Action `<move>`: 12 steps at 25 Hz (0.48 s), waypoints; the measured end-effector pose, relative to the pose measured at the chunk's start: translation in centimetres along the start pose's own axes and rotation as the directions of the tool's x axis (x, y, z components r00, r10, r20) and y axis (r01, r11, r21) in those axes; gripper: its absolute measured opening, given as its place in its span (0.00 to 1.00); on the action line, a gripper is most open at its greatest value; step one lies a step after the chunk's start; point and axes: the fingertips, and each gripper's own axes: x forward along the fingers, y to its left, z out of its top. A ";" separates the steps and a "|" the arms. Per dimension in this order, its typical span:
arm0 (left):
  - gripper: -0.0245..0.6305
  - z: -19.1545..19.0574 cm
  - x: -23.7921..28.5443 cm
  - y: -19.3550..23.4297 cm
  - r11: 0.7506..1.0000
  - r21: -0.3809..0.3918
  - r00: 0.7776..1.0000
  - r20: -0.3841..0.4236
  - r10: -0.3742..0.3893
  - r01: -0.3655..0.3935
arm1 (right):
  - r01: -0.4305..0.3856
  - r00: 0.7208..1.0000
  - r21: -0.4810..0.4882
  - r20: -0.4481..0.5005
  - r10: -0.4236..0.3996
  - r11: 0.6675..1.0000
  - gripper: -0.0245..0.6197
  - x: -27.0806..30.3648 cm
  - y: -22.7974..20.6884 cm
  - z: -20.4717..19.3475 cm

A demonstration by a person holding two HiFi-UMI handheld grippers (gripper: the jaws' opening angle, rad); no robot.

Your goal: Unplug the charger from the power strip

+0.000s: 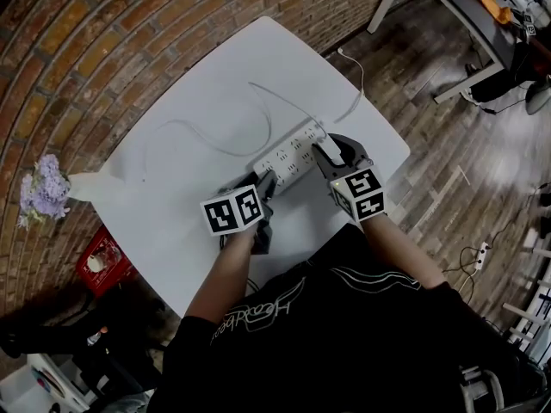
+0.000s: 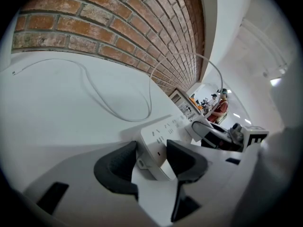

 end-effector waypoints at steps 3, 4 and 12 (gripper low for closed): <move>0.34 0.0 0.0 0.0 1.000 -0.005 1.000 0.000 -0.002 0.002 | -0.048 0.999 0.053 0.001 0.048 0.997 0.22 0.0 -0.3 -0.3; 0.34 0.0 0.0 0.0 1.000 -0.006 1.000 -0.001 -0.002 0.002 | -0.058 0.998 0.069 0.002 0.058 0.996 0.22 0.1 -0.4 -0.4; 0.34 0.0 0.0 0.0 1.000 -0.005 1.000 0.003 -0.002 0.002 | -0.008 1.000 -0.014 -0.010 0.008 1.000 0.22 0.2 0.1 0.1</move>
